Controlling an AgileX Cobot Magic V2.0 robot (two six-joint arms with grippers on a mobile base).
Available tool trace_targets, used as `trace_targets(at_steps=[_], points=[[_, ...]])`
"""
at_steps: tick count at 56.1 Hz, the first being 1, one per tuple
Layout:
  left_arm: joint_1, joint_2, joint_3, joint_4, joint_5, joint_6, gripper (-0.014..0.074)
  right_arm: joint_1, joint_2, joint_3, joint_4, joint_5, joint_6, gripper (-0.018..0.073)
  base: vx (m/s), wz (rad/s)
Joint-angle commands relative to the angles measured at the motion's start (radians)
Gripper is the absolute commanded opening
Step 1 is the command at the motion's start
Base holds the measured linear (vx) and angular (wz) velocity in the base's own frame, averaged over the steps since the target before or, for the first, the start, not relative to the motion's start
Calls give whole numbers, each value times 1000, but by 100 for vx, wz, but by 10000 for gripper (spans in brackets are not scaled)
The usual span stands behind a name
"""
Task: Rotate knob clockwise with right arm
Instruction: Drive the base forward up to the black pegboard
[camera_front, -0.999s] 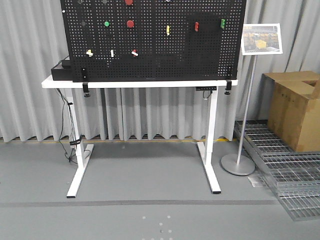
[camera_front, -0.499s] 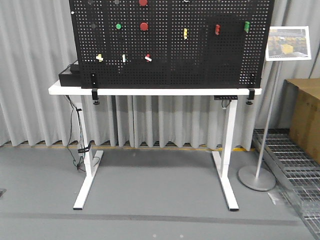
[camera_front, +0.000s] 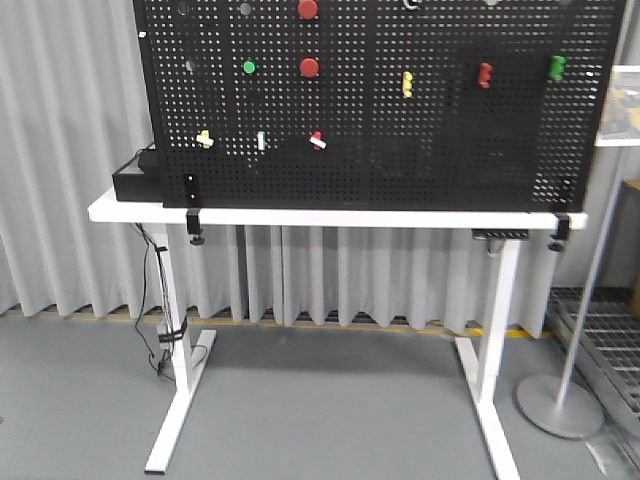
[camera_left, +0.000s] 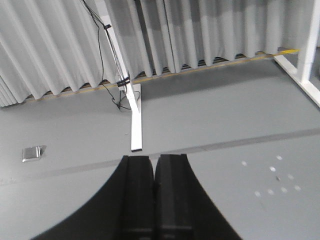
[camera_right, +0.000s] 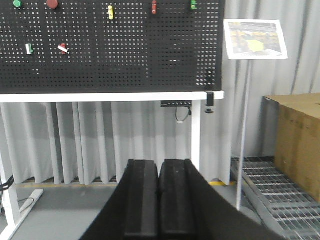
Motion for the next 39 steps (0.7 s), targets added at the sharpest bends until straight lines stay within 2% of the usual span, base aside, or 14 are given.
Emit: trace_targets(at_steps=[1, 39], points=[[-1, -11, 8, 0, -78, -11, -6, -8, -10, 5, -4, -84, -9, -9, 43, 9], [-1, -11, 8, 0, -78, -11, -6, -8, -10, 5, -4, -84, -9, -9, 40, 1]])
